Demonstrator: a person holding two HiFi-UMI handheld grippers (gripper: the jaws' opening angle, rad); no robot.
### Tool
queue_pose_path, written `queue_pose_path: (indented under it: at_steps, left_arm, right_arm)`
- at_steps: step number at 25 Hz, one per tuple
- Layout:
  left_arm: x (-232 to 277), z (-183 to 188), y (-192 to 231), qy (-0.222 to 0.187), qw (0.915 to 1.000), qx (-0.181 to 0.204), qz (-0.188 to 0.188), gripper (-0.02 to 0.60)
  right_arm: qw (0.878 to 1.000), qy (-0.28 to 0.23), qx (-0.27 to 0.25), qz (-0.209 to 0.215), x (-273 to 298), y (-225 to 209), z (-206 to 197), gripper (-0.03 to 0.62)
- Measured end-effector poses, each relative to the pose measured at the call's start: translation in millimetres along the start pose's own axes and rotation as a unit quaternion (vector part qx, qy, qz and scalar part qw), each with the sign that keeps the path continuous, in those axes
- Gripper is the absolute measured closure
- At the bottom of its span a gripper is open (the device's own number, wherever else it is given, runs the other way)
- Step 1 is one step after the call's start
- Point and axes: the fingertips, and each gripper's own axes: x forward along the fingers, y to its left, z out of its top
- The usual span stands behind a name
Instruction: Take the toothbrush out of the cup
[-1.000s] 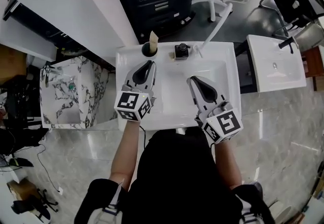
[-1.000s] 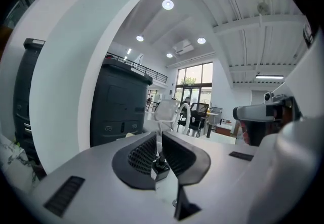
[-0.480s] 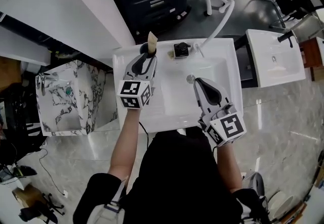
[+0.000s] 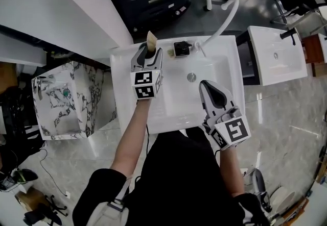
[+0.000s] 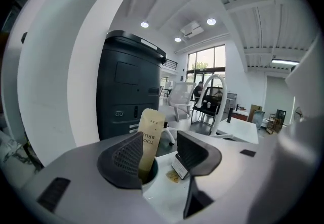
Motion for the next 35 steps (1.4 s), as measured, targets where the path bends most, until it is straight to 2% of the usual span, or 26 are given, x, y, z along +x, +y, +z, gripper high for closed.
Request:
queue_pose_path:
  at_steps: [7, 13, 18, 35]
  left_arm:
    - [21.5, -10.5, 8.2, 0.015, 0.9984, 0.01, 0.054, 0.342]
    - [35.1, -17.9, 13.7, 0.032, 0.9959, 0.01, 0.084, 0.342]
    - [38.7, -19.2, 22.2, 0.04, 0.9936, 0.003, 0.105, 0.369]
    - [20.8, -14.7, 30.2, 0.029, 0.9926, -0.011, 0.118, 0.434]
  right_arm:
    - [1.0, 0.009, 0.005, -0.015, -3.5, -3.3, -5.9, 0.562]
    - [0.999, 0.01, 0.009, -0.033, -12.5, -13.9, -7.2, 0.562]
    - [0.999, 0.012, 0.011, -0.037, -16.8, -19.4, -8.0, 0.562]
    - [1.0, 0.005, 0.009, -0.028, -18.2, -18.0, -5.3, 0.562]
